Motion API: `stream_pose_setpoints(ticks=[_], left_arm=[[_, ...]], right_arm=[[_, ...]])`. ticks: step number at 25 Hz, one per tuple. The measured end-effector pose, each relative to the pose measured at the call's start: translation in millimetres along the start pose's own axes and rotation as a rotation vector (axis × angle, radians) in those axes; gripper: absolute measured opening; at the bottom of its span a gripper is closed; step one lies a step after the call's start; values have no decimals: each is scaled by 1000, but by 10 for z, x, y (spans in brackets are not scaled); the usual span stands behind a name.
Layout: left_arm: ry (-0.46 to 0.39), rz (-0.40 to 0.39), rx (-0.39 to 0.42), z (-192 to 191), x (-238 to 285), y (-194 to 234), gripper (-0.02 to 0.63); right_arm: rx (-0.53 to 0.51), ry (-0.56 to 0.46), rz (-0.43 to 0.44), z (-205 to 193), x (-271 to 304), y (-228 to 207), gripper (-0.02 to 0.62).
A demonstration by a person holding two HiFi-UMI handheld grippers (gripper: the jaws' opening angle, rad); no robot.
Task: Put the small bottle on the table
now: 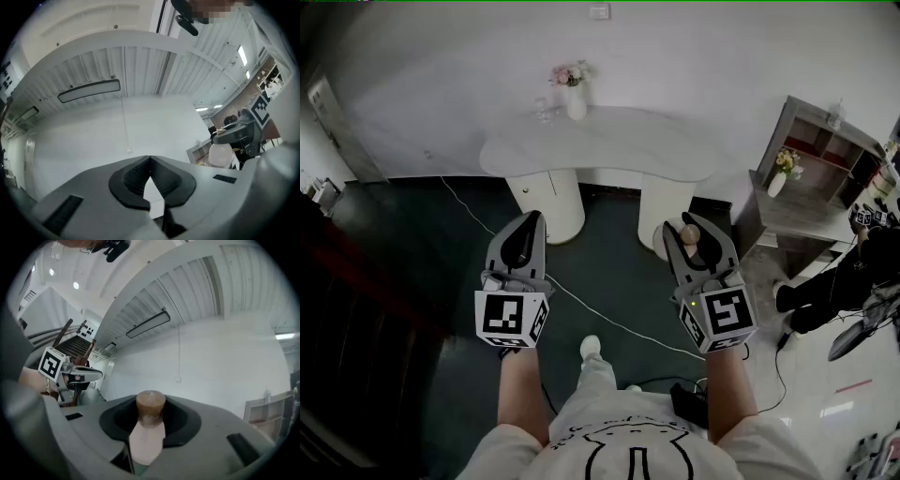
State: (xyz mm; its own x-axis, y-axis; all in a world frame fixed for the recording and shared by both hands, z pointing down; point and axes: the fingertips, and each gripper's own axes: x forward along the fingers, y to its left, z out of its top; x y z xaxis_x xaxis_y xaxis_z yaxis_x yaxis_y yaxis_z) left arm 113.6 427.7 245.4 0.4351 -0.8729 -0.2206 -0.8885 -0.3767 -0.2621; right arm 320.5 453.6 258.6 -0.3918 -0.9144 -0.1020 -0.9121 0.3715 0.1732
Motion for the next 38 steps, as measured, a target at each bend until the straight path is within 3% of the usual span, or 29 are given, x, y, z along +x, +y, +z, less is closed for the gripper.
stream_pose_setpoints(ticks=[12,30,38], left_arm=[[-2,39,-30,-307,174,397,2],[28,47,-38,-1071,1499,1839,5],[39,26,-41,-1407,1840,2375,5]], right_arm=[[0,13,11,-164,433,58,120],[-27,45,76,-371,2571,150,120],[-20,58,68,-513,3265,289,120]])
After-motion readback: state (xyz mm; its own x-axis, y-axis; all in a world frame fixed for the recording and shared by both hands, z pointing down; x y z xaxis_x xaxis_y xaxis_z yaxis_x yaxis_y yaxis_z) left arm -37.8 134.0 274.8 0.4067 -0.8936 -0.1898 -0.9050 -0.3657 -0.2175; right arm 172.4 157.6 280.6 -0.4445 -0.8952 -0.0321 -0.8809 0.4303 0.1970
